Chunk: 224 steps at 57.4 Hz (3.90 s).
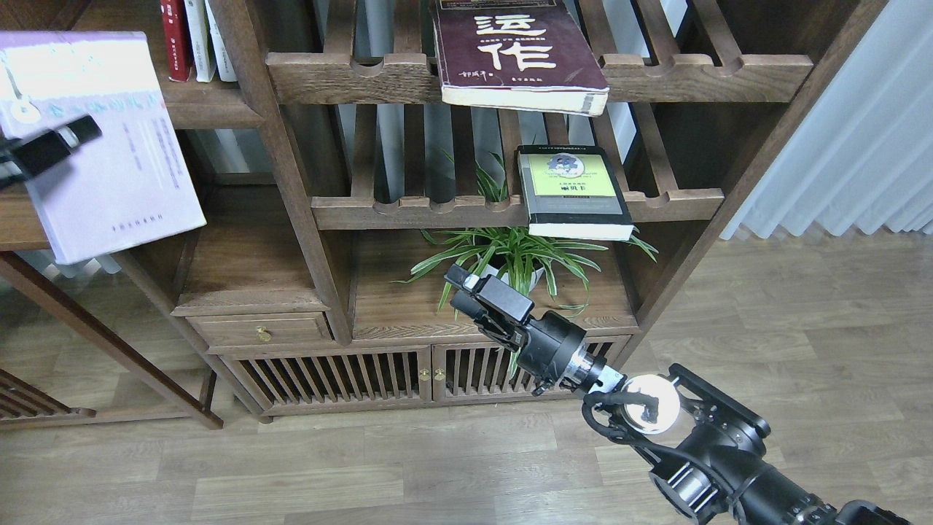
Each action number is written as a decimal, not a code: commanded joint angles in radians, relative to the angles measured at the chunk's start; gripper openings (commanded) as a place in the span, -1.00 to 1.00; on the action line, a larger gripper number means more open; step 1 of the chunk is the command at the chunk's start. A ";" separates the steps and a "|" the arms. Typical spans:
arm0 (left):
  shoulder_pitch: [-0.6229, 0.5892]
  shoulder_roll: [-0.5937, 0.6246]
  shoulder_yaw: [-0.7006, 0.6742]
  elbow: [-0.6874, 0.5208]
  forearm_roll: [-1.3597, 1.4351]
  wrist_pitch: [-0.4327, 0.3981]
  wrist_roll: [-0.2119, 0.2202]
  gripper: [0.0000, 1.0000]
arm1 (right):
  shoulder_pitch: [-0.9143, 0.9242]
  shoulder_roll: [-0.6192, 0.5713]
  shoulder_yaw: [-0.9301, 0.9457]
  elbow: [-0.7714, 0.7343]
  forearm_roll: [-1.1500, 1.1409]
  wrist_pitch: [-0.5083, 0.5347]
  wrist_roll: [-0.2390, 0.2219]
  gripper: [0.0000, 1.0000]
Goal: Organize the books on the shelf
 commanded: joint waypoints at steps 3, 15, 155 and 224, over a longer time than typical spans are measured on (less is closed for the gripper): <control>-0.001 -0.005 -0.071 0.030 0.000 0.000 0.001 -0.98 | 0.010 -0.005 0.001 0.000 -0.002 0.000 0.000 0.96; -0.001 -0.014 -0.148 0.030 0.002 0.000 0.001 -0.97 | 0.015 -0.005 -0.001 0.000 -0.003 0.000 0.000 0.96; -0.512 -0.626 -0.124 0.655 0.893 0.339 -0.504 -1.00 | 0.012 0.026 0.001 0.000 -0.017 0.000 0.002 0.97; -0.569 -0.669 0.174 0.791 0.893 0.331 -0.610 -0.72 | 0.010 0.023 0.002 0.008 -0.015 0.000 0.002 0.97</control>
